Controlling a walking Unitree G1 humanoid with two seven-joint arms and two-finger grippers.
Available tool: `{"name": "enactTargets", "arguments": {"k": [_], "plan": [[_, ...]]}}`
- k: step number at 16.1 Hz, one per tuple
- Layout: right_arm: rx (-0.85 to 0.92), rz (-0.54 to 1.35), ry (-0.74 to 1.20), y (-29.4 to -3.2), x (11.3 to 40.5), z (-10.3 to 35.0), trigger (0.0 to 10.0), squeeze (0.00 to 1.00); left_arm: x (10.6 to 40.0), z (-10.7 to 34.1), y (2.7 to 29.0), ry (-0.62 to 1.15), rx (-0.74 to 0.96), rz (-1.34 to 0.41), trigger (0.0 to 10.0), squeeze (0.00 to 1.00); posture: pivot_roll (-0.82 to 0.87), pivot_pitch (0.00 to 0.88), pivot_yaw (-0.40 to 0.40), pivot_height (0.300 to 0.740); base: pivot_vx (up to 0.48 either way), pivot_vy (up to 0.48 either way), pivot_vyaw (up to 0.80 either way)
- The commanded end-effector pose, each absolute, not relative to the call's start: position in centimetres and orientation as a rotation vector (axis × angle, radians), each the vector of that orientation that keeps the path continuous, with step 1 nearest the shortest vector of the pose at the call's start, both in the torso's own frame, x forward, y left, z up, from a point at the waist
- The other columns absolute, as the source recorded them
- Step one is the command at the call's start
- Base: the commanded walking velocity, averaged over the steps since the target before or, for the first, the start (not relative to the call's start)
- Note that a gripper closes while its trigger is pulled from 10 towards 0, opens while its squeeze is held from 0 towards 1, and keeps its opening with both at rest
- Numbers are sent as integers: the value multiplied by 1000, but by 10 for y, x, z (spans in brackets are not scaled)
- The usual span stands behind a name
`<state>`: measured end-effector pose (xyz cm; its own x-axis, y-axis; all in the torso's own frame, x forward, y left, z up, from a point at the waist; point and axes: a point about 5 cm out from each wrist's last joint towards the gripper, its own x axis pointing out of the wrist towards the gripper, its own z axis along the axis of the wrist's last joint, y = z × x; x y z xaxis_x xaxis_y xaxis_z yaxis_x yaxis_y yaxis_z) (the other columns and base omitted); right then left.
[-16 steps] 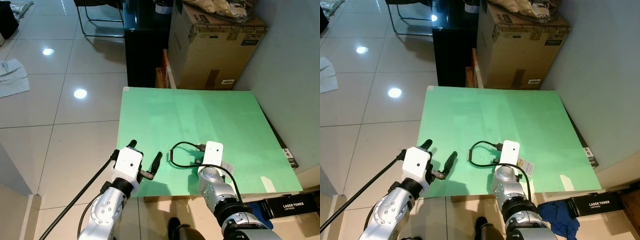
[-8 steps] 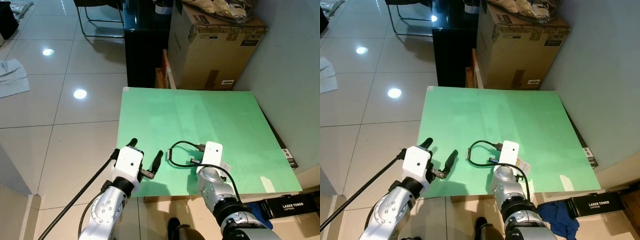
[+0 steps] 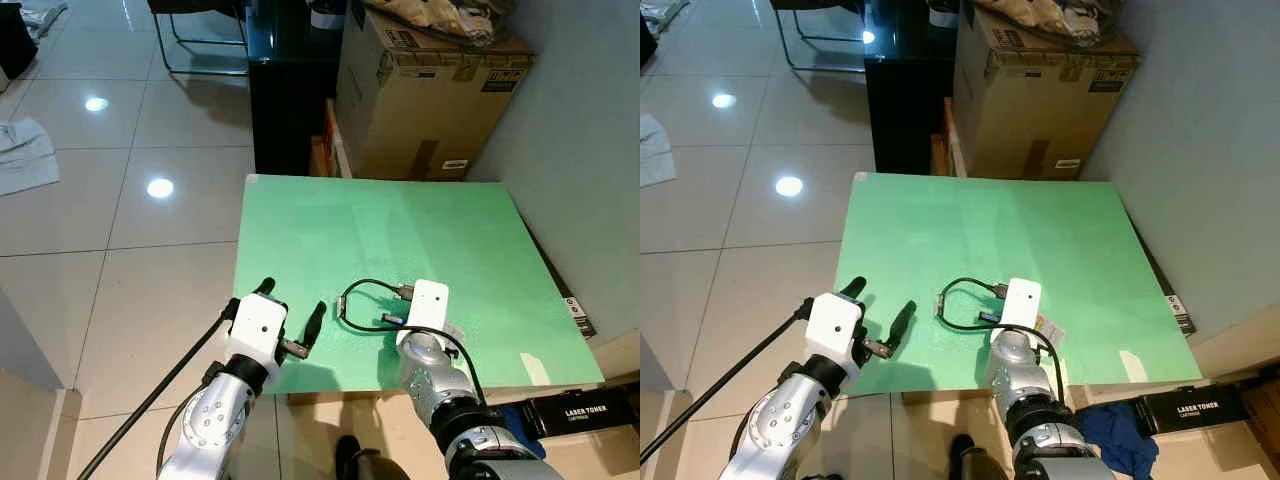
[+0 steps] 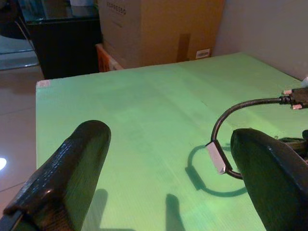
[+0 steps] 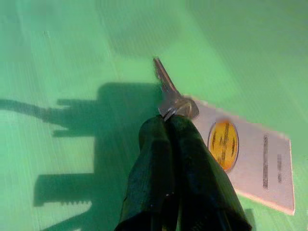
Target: Hang keys on a hook
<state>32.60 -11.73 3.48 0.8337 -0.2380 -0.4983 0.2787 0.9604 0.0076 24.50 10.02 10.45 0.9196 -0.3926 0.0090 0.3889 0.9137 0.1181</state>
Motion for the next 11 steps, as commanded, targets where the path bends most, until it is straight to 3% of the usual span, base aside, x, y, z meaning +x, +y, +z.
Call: {"name": "enactTargets", "arguments": {"k": [1,5,8,9,10,11], "plan": [[62,-268,474,-120,326,38,0,0,244,101,94,-22,109,-430,10000,0,-28,212,-92,740,0,0,0],[-2,-204,289,-115,337,68,0,0,248,100,93,-25,110,-434,10000,0,-42,191,-91,740,0,0,0],[-26,-151,256,-115,338,74,0,0,255,103,88,-41,111,-446,10000,0,-54,171,-88,740,0,0,0],[26,-158,304,-119,334,66,2353,918,258,104,88,-45,113,-451,10000,0,-62,163,-81,740,0,0,0],[62,-179,329,-122,332,61,3922,1000,259,104,88,-46,113,-452,10000,0,-62,163,-78,740,0,0,0],[61,-184,338,-124,331,59,10000,1000,259,104,88,-47,114,-453,10000,0,-61,163,-77,740,0,0,0]]}}
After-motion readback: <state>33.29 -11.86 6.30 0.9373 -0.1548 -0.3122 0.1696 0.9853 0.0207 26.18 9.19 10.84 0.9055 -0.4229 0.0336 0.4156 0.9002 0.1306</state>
